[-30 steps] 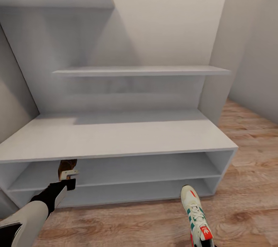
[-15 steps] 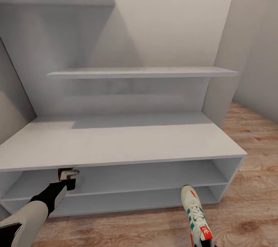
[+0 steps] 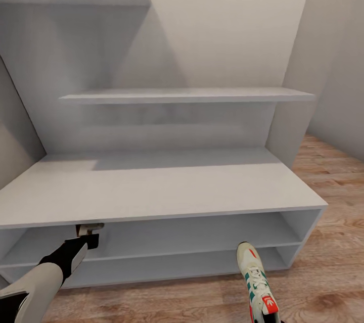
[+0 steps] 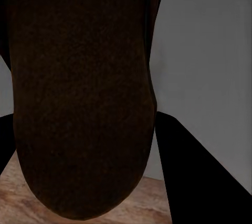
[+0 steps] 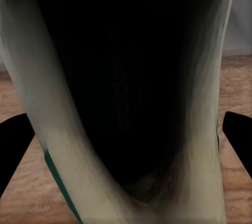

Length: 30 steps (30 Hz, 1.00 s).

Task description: Pick up the two gym shoes and the two sandals from the corridor floor and place them onto the hallstand (shoe rack) in the corridor, making sure they are on the rack and not on the floor. Arrange them so the two gym shoes are next to each other and the two sandals are next to each other.

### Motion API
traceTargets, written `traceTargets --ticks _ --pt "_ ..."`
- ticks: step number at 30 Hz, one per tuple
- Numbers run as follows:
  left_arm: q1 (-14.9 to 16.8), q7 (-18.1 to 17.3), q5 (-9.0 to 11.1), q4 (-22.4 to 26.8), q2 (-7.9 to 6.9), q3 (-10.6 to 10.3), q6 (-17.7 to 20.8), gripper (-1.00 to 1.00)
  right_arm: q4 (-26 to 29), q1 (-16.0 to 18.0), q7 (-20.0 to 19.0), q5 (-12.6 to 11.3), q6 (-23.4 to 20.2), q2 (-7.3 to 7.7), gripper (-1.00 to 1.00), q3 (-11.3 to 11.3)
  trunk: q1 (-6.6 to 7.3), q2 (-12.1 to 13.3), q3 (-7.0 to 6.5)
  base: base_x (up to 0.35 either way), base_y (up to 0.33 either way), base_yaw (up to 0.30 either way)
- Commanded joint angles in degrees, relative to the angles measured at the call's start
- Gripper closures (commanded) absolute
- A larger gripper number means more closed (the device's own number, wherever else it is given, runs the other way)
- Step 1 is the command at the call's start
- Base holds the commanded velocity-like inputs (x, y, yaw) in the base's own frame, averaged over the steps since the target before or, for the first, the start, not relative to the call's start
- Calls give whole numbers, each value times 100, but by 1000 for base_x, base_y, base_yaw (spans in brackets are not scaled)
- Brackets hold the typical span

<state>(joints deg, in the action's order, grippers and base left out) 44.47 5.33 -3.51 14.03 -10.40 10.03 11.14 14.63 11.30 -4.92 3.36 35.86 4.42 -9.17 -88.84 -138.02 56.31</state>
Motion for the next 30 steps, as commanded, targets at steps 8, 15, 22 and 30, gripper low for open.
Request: traceTargets --ticks 8,15,22,30 --pt "0 -4 -53 11 -35 46 42 100 -4 4 -44 33 20 -2 100 -50 1 -2 5 2 0 0" --pt "-3 3 -53 12 -88 51 38 -100 -4 4 -44 33 18 -2 100 -50 1 -2 5 0 0 0" --pt "0 3 -53 12 -92 52 32 -100 -4 4 -44 33 21 -2 100 -50 1 -2 5 -86 0 0" --pt "-13 3 -53 132 -91 31 31 -100 -4 4 -44 33 20 -2 100 -50 1 -2 5 -303 0 0"
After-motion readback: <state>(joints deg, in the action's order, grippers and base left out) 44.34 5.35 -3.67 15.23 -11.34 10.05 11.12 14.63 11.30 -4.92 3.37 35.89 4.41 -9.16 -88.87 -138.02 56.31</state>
